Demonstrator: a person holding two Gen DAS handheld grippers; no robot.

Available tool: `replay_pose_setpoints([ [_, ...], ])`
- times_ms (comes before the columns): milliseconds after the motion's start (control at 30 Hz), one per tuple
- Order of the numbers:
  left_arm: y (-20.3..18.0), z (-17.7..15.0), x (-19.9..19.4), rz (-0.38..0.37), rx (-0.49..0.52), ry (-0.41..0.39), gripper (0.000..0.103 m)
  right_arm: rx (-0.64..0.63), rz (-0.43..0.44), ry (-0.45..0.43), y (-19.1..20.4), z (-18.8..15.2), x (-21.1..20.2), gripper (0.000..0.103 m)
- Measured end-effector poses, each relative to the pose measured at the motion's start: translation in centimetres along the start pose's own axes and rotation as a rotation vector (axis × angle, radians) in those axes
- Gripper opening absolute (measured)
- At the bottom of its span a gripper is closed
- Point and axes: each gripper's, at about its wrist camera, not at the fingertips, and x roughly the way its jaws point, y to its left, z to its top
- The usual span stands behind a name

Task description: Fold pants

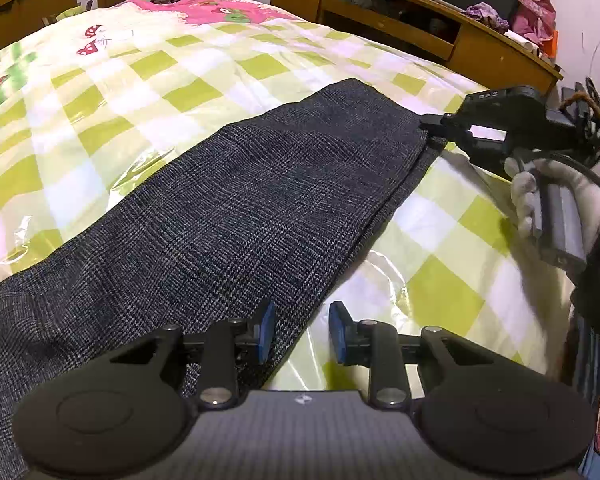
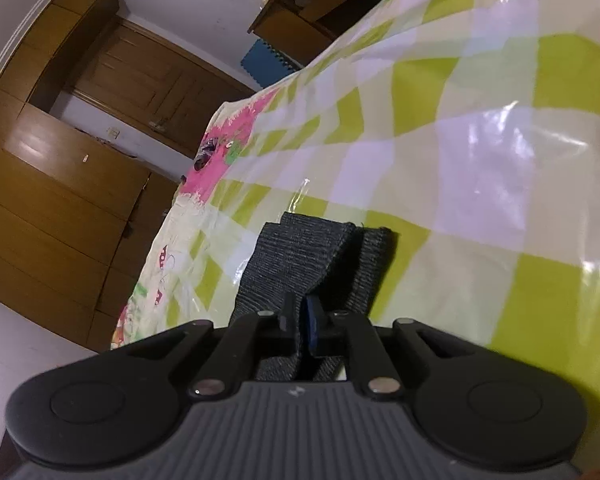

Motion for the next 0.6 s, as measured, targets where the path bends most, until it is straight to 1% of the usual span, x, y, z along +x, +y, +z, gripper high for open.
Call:
replay_pose_setpoints([
  [67, 0.0, 0.0, 0.1, 0.0, -0.003, -0.001, 0.043, 0.003, -0.041, 0.014, 0.0, 0.4, 0.6, 0.011],
  [133, -0.1, 0.3, 0.2, -0.006, -0.001, 0.002, 0.043, 0.025, -0.044, 0.023, -0.2, 0.6, 1.4, 0.012],
  [200, -0.4, 0.9, 0.4, -0.005, 0.02, 0.001, 0.043, 0.014, -0.049, 0.027, 0.0, 0.6, 1.8, 0.012],
  [267, -0.7, 1.5, 0.3, -0.006, 0.035, -0.012, 0.043, 0.01, -0.02, 0.031, 0.3, 0.7, 1.9, 0.006],
  [333, -1.1, 2.0, 0.1, -0.013, 0.042, -0.032, 0.043, -0.009, 0.025, 0.003, 0.9, 1.1, 1.0, 0.005],
  [433, -1.8, 2.1, 0.2, -0.025, 0.043, -0.043, 0.043, -0.024, 0.064, -0.019, 1.3, 1.8, -0.4, 0.004],
  [500, -2.3, 1.9, 0.6, -0.02, 0.057, -0.041, 0.044, -0.028, 0.058, -0.014, 1.1, 2.0, -0.9, 0.004],
  [600, -3.0, 1.7, 1.3, -0.005, 0.084, -0.035, 0.047, -0.026, 0.008, 0.007, -0.2, 1.2, -1.0, 0.004],
])
